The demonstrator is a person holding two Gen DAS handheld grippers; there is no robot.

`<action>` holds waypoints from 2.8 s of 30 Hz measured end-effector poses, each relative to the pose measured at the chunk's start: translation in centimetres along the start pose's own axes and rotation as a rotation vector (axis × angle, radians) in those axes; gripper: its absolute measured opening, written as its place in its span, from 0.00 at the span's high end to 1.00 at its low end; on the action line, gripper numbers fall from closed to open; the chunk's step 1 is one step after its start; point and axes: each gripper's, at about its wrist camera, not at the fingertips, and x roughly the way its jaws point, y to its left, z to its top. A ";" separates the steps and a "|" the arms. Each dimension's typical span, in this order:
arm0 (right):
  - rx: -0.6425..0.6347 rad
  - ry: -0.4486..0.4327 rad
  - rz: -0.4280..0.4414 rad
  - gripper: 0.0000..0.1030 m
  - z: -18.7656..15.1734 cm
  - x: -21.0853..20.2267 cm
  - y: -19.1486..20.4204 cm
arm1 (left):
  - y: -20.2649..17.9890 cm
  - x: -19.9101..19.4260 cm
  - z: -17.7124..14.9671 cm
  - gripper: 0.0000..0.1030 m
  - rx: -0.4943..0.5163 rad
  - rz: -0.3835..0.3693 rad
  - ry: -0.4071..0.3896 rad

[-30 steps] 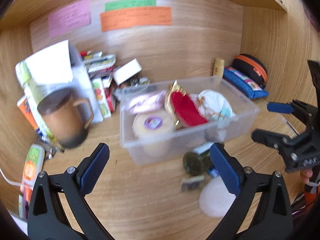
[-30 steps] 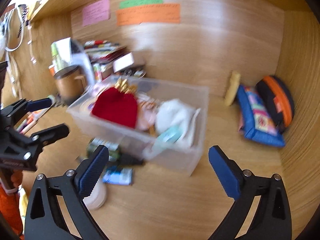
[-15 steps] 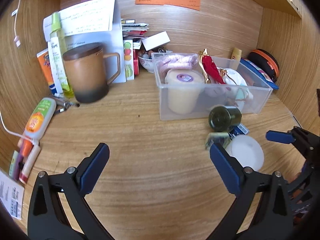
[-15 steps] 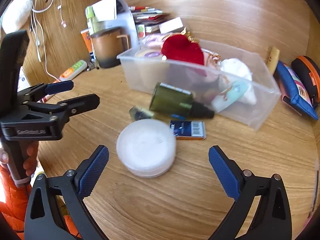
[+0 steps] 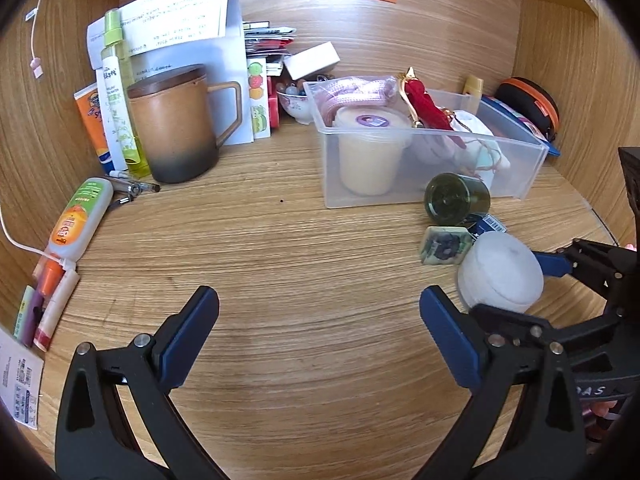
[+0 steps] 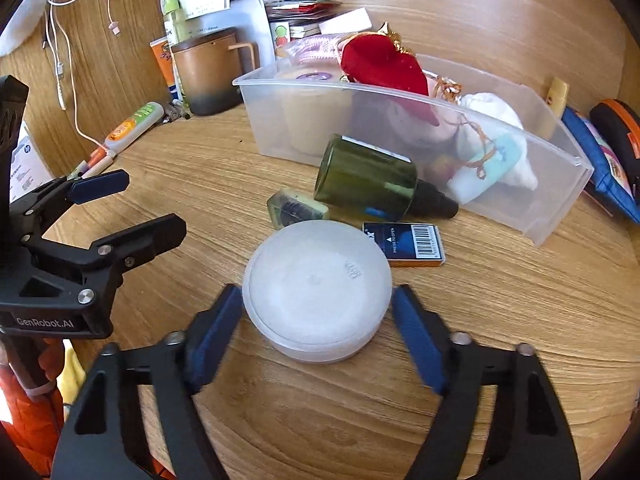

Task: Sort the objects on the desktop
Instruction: 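Grasp the white round container with the right tool while the left tool grasps the green patterned tile, then lift the white container with the right tool while the left tool opens over the tile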

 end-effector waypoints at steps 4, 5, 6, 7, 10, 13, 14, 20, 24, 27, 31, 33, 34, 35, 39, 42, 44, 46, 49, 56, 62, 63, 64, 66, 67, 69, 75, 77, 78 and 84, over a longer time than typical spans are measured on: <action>0.028 -0.015 0.021 0.39 -0.2 -0.7 -0.6 | -0.5 0.6 0.2 0.01 -0.011 -0.028 0.019; 0.034 -0.016 0.020 0.39 -0.3 -0.7 -0.8 | -0.7 0.7 0.3 0.01 -0.009 -0.029 0.026; 0.041 -0.017 0.019 0.39 -0.5 -0.8 -1.2 | -1.0 0.9 0.4 0.01 -0.008 -0.034 0.032; 0.052 -0.020 0.018 0.39 -0.7 -1.1 -1.8 | -1.3 1.2 0.6 0.01 -0.006 -0.047 0.039; 0.083 -0.038 0.010 0.39 -1.3 -1.8 -3.6 | -2.5 1.7 1.1 0.01 0.008 -0.081 0.054; 0.116 -0.064 -0.014 0.39 -1.9 -2.6 -5.6 | -3.8 2.5 1.7 0.01 0.024 -0.103 0.099; 0.125 -0.071 -0.020 0.39 -2.1 -2.9 -6.2 | -4.1 2.6 1.8 0.01 0.029 -0.111 0.107; 0.156 -0.109 -0.039 0.39 -2.5 -4.7 -8.9 | -5.3 3.4 3.2 0.01 0.013 -0.158 0.153; 0.163 -0.133 -0.032 0.39 -2.5 -5.5 -10.1 | -5.6 4.7 4.1 0.01 -0.020 -0.161 0.194; 0.164 -0.147 -0.029 0.39 -2.6 -6.0 -10.7 | -6.0 5.3 4.3 0.02 -0.011 -0.113 0.194; 0.161 -0.162 -0.028 0.39 -2.4 -6.4 -11.2 | -6.2 6.1 4.7 0.32 -0.009 -0.096 0.211; 0.158 -0.168 -0.026 0.39 -2.4 -6.5 -11.4 | -6.3 6.1 4.8 0.33 -0.002 -0.074 0.200; 0.154 -0.170 -0.027 0.39 -2.3 -6.5 -11.5 | -6.4 6.2 4.8 0.36 0.005 -0.063 0.201; 0.153 -0.171 -0.028 0.39 -2.2 -6.5 -11.5 | -6.4 6.2 4.7 0.37 0.005 -0.064 0.203; 0.148 -0.171 -0.020 0.39 -2.0 -6.5 -11.7 | -6.7 6.1 4.5 0.48 0.031 -0.039 0.187; 0.146 -0.165 -0.014 0.39 -1.9 -6.2 -11.7 | -6.8 6.2 4.5 0.56 0.036 -0.043 0.183; 0.146 -0.159 -0.010 0.39 -1.9 -6.0 -11.7 | -6.9 6.2 4.4 0.67 0.052 -0.041 0.177; 0.144 -0.157 -0.008 0.39 -1.8 -5.8 -11.5 | -6.9 6.3 4.5 0.68 0.055 -0.046 0.174; 0.139 -0.155 -0.010 0.39 -1.7 -5.8 -11.4 | -6.6 6.3 4.5 0.68 0.040 -0.052 0.164; 0.133 -0.154 -0.016 0.39 -1.0 -5.6 -11.0 | -5.3 5.0 4.3 0.68 -0.004 -0.062 0.112; 0.126 -0.154 -0.005 0.39 -0.3 -5.6 -10.4 | -4.7 3.9 4.4 0.71 0.000 -0.064 0.081; 0.124 -0.155 -0.005 0.39 -0.2 -5.6 -10.2 | -4.4 3.8 4.3 0.74 0.000 -0.066 0.083; 0.119 -0.156 -0.005 0.39 -0.1 -5.6 -10.0 | -4.5 3.9 4.3 0.77 -0.001 -0.071 0.089; 0.111 -0.159 -0.005 0.39 0.0 -5.7 -9.7 | -4.6 3.8 4.1 0.77 -0.005 -0.071 0.090; 0.106 -0.160 -0.005 0.39 0.0 -5.7 -9.5 | -4.5 3.8 4.0 0.77 0.003 -0.070 0.089; 0.100 -0.157 -0.004 0.39 0.2 -5.6 -9.3 | -4.6 3.7 3.7 0.77 0.001 -0.065 0.097; 0.089 -0.137 0.005 0.39 0.3 -5.2 -8.6 | -4.6 3.4 2.3 0.66 0.002 -0.089 0.136; 0.087 -0.130 0.009 0.39 0.2 -4.9 -8.5 | -4.5 3.1 1.9 0.52 0.008 -0.082 0.128; 0.086 -0.127 0.009 0.39 0.2 -4.8 -8.5 | -4.5 2.8 1.7 0.52 0.016 -0.079 0.122; 0.076 -0.118 0.019 0.39 0.2 -4.4 -8.1 | -5.1 2.7 0.9 0.51 0.071 -0.068 0.135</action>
